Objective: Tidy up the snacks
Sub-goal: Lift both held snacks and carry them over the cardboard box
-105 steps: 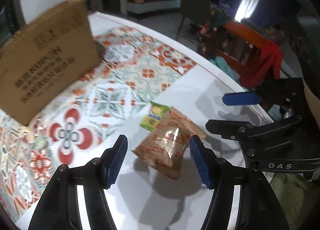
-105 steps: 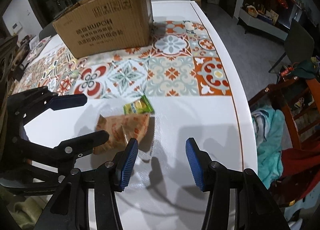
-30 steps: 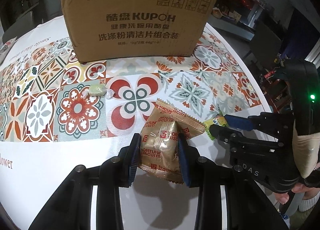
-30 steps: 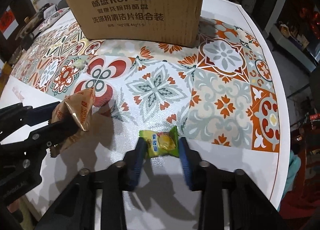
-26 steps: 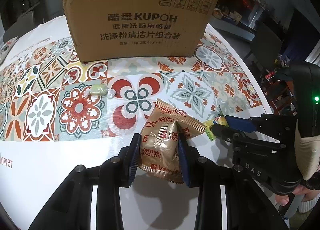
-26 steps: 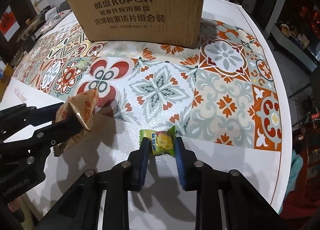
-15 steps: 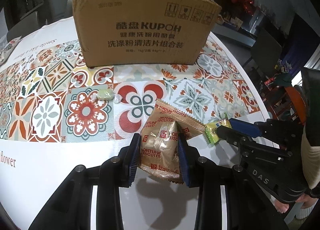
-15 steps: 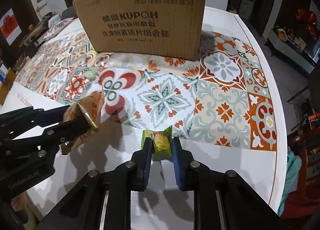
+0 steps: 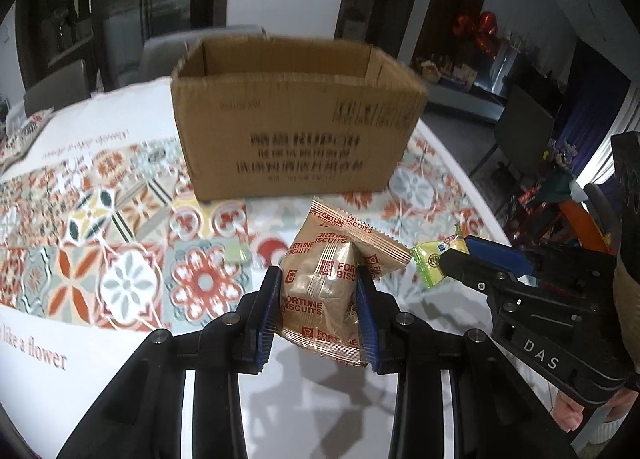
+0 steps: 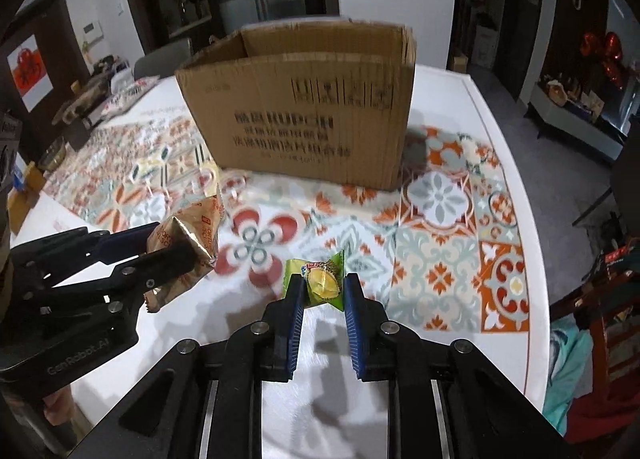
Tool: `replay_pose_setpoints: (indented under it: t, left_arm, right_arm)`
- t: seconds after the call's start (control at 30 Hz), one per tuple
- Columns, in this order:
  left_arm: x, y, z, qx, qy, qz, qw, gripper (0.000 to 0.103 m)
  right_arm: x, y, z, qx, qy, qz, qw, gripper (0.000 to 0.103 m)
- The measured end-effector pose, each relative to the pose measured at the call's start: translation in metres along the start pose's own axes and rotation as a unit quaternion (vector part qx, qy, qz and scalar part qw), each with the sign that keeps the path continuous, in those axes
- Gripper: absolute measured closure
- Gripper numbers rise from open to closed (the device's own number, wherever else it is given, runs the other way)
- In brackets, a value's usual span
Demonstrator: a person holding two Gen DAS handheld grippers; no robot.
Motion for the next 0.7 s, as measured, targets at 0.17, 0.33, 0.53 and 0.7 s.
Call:
replay_pose_setpoints:
  t: [0.17,0.33,0.53,0.7]
  left_arm:
    - [-0.023,-0.017,-0.003,-0.001,0.008,0.037,0.9993,0.067]
    - [-0.046,-0.03,-0.006,-0.005,0.015,0.066,0.9977,0.067]
    - [-0.08,-0.037,-0.012,-0.008,0.023,0.09,0.9957,0.067]
    - [-0.106,-0.037,-0.017,-0.012,0.033,0.101,0.9943,0.067]
  right_arm:
    - [-0.023,-0.017,-0.002,0.003,0.004,0.039,0.999,0.082]
    - [-0.049,-0.031,-0.003,0.005,0.008,0.074,0.997,0.082]
    - [-0.081,-0.041,-0.005,0.006,0.007,0.105,0.994,0.082]
    - [-0.108,-0.042,-0.005,0.004,0.003,0.119,0.993,0.082]
Point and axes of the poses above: each gripper's, at about its wrist camera, not at the fingertips, and y roughly the way its jaws point, z to its right, x to its underside, the point moved 2 cm from there along y, roughly the way its jaws point, and after that the axes turned 4 degrees about z, right-handed, at the moved point
